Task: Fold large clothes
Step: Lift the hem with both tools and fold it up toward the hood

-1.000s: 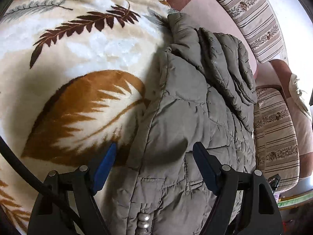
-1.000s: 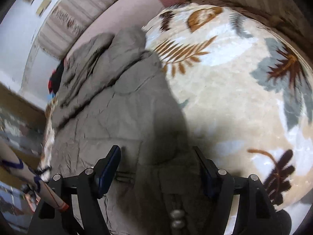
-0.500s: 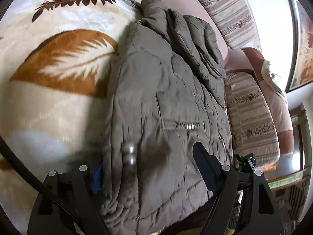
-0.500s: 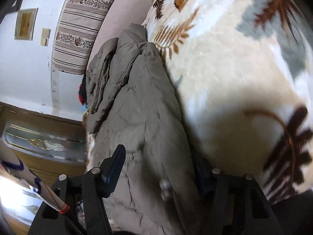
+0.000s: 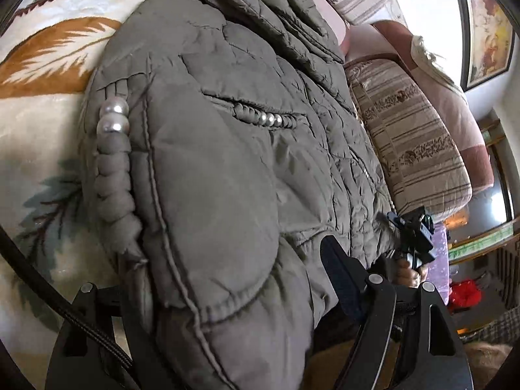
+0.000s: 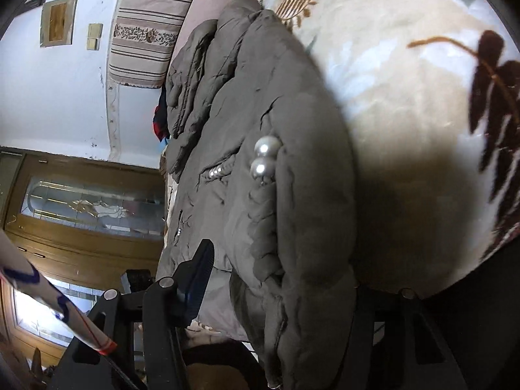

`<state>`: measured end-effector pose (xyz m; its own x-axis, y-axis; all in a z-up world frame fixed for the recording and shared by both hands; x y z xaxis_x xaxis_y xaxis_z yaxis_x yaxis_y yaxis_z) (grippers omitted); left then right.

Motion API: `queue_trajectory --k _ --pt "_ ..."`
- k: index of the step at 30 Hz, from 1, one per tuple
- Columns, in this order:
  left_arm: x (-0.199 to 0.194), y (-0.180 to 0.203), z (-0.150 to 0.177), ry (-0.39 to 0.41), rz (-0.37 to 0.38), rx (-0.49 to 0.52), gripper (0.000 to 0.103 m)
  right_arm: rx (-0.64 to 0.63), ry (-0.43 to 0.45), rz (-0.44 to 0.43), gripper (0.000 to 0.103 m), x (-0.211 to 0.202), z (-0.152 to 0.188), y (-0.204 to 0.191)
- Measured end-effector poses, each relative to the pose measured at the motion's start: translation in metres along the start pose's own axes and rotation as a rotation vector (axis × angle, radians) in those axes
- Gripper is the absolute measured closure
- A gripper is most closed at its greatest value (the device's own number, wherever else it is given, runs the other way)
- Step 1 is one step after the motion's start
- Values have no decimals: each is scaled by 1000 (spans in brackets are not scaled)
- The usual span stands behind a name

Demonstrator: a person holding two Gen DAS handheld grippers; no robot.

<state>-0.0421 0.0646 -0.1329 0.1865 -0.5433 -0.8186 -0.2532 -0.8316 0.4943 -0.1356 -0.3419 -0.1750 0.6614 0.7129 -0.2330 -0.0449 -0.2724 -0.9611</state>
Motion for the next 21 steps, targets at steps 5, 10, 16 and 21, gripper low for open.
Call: queue_trajectory --k 5,10,16,21 --pt "-3 0 -5 3 -12 -23 27 5 -26 -23 41 15 7 -3" --pt "-7 10 -18 47 -49 0 33 -47 -25 -4 41 20 7 -18" --pt "9 10 -14 39 -104 -24 33 -41 -30 52 41 26 12 -5" --pt "10 16 -13 46 -146 -25 32 -16 -20 47 41 34 16 3"
Point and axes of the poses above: each gripper's, at about its wrist camera, not at the fingertips, and x roughly the way its jaws point, y to its right, z to its underside, the point moved 5 cm from there along x, roughly the way its jaws point, and after that the axes turned 14 degrees about -z, right-handed, at the moved point
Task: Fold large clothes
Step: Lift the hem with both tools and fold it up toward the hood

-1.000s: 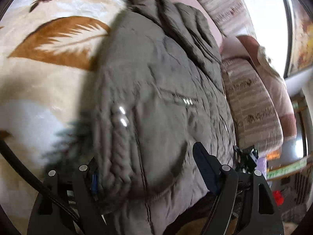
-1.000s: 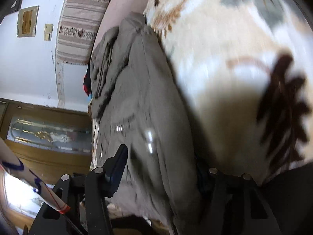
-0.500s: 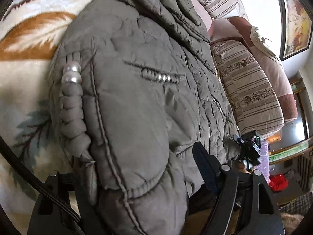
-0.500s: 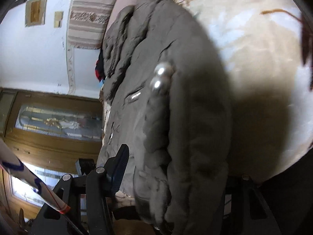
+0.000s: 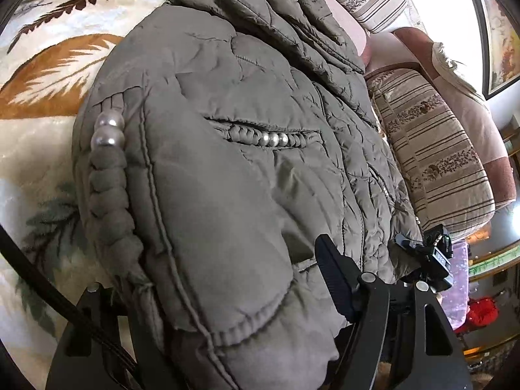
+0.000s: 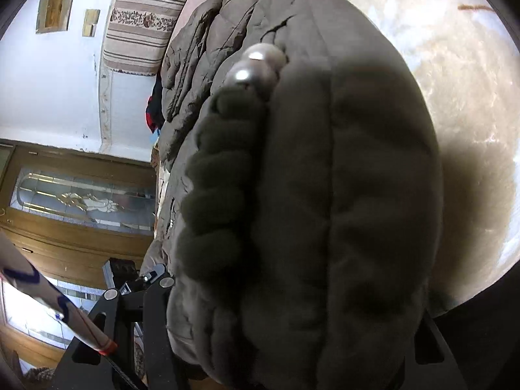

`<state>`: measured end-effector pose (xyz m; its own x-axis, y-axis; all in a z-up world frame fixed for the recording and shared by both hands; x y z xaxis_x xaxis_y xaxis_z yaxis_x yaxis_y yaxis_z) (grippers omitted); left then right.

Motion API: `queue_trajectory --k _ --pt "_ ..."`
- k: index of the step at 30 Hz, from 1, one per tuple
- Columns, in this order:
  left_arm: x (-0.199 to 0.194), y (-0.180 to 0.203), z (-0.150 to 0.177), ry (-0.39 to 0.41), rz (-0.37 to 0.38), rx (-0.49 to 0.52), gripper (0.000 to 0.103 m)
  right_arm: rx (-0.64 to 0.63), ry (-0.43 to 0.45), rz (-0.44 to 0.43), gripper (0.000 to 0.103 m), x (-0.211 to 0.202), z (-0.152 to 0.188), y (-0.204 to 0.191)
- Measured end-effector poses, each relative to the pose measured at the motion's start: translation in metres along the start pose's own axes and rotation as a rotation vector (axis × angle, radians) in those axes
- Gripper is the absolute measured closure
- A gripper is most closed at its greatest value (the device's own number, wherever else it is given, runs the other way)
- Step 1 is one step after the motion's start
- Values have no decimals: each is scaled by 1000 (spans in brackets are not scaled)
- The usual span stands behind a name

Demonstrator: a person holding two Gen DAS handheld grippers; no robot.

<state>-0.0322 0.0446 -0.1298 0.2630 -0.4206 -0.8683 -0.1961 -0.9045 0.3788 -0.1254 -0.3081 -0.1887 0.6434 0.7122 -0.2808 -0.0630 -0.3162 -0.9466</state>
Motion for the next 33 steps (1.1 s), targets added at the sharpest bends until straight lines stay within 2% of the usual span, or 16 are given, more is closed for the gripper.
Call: queue_trajectory --k 3,5,7,9,13,14,15,17,19,21,26,30,33 --pt "-2 6 3 11 -63 28 33 3 9 9 41 -3 2 1" --pt "-5 8 4 21 -112 56 52 -9 12 26 42 -3 4 -1" --pt "-7 5 4 26 -140 51 58 -25 11 45 43 -1 6 -5" --pt "-6 0 4 21 -130 33 59 -46 13 74 48 -1 8 -9" --pt "-3 -2 5 11 -132 11 59 -48 17 105 51 3 7 -8" --pt "-4 0 5 14 -147 23 59 -47 15 115 53 4 6 -10" --pt "-6 2 4 19 -161 35 62 -54 12 131 60 1 7 -10" --pt "-15 6 1 33 -193 52 74 -81 16 179 72 -9 4 -17" --pt "-28 8 -5 48 -176 41 78 -95 27 167 78 -16 2 -28" --pt "-43 12 -11 74 -147 30 79 -132 55 127 81 -28 -5 -49" --pt "-78 19 -17 132 -144 35 81 -249 77 75 83 -49 -8 -102" --pt "-98 14 -9 141 -148 46 82 -300 26 64 84 -57 14 -118" --pt "-103 11 1 136 -166 74 82 -322 -23 86 84 -41 32 -125"
Point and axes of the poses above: each gripper's, at about its wrist camera, not at the fingertips, and x roughly the way its jaws point, y to its right, z to its underside, the point moved 5 cm from there along x, roughly the way its jaws point, and after that the axes turned 14 degrees about -z, right-handed, at the moved point
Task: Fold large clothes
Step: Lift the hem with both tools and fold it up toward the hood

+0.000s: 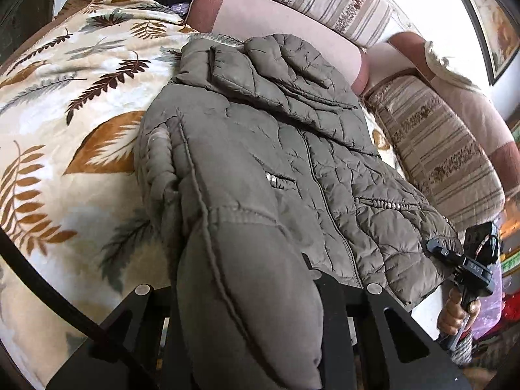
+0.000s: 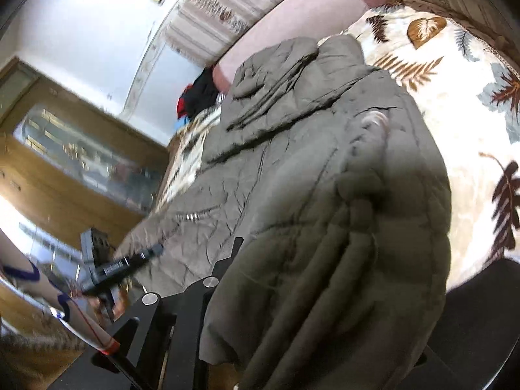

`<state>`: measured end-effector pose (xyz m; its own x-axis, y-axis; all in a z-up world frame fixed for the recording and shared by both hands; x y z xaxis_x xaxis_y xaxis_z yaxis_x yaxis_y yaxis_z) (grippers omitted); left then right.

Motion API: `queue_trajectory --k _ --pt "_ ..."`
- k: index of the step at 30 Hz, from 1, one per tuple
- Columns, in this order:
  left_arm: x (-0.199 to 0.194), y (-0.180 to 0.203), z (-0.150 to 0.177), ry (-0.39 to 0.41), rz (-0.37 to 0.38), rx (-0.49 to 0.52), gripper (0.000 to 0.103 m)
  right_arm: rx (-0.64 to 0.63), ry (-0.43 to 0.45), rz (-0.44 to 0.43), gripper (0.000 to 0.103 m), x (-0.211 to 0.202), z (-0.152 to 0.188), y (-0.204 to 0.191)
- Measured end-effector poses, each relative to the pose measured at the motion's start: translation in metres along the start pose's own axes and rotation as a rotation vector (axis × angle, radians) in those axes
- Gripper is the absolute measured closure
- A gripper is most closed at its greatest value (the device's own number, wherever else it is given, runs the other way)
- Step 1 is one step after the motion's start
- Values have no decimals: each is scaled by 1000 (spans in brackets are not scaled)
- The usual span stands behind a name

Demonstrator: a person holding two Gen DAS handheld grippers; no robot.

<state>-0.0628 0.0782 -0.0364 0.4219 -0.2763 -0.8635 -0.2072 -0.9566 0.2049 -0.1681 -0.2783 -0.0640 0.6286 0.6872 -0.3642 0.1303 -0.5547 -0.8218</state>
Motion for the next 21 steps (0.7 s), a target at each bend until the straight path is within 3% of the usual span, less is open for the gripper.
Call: queue_trajectory --k 3,7,13,21 --pt "8 0 -1 -16 -14 15 82 11 -32 26 84 -2 10 11" --pt "5 7 -31 24 -7 22 81 -4 -15 20 84 0 -17 2" --pt "1 23 -114 151 -35 27 80 -107 51 53 83 23 -99 -30" --pt "70 28 -249 89 -137 -32 78 -112 121 191 79 81 -227 -13"
Point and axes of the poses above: each gripper's, at about its wrist camera, not at the fingertips, and x roughly the way its jaws point, y to its right, z to its underside, the point moved 5 cm from there along x, roughly the way its jaws point, and after that the axes turned 14 degrees about -z, right-handed, at the moved point
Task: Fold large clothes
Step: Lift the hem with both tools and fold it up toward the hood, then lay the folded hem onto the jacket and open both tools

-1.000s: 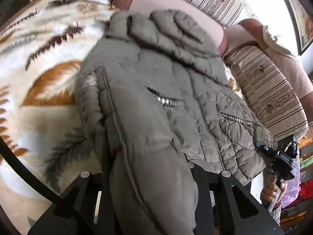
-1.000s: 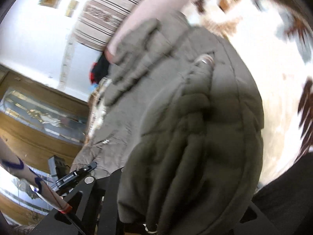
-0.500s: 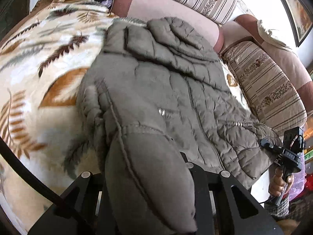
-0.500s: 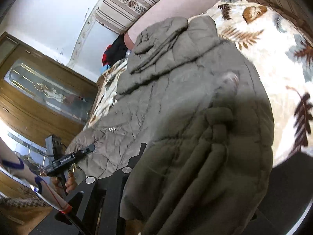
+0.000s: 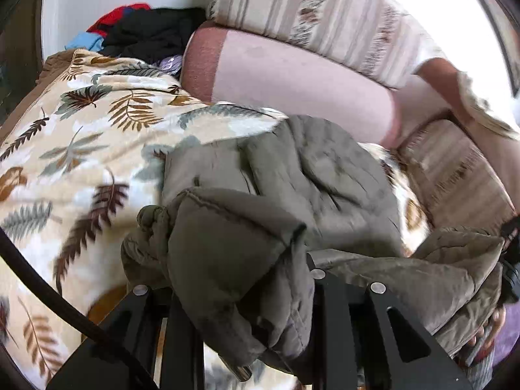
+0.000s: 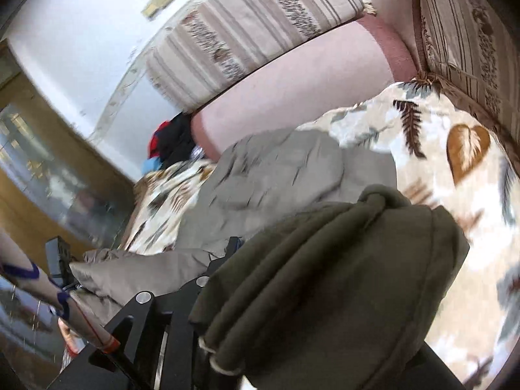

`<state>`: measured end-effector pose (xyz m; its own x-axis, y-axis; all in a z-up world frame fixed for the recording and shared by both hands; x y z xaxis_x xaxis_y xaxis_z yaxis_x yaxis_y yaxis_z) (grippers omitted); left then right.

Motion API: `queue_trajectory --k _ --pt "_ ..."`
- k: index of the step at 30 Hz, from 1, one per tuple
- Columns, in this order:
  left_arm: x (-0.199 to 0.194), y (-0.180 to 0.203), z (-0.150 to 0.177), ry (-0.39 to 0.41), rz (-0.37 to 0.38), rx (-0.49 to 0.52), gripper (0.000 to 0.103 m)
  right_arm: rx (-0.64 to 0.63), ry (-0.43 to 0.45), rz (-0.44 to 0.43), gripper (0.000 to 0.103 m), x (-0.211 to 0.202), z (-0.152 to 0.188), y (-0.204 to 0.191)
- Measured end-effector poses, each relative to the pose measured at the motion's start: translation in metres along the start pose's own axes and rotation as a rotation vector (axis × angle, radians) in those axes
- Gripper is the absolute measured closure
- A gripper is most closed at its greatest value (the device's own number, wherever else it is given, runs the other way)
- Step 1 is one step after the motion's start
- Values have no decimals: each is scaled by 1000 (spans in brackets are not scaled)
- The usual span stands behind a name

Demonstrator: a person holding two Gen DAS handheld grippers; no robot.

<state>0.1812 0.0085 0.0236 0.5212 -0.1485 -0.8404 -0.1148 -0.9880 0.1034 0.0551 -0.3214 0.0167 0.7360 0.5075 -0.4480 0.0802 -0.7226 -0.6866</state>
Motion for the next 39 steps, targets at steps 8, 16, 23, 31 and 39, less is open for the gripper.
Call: queue_trajectory --k 8,16,23,31,39 --pt "102 0 -71 -64 -146 -97 70 121 -27 216 75 94 -73 75" --pt "99 -11 -78 -34 45 -197 44 201 -47 128 53 113 -90 107" --pt "27 -15 -84 121 243 -249 21 191 91 -58 13 75 -90 78" --pt "66 72 -77 141 -40 75 18 -209 36 242 10 102 -76 40" --pt "174 98 -98 72 -228 133 15 -257 -58 442 9 178 -99 98"
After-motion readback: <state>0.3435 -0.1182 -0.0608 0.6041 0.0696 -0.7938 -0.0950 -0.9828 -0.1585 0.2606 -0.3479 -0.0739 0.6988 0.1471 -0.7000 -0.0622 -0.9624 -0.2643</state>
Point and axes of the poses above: each gripper's, at about its wrist camera, not at the fingertips, and x roughly the way its jaws point, y to its right, z to its underside, the point moved 5 cm from there along x, roughly the way its jaws point, and after that the axes turned 14 degrees about -z, right-handed, at the moved point
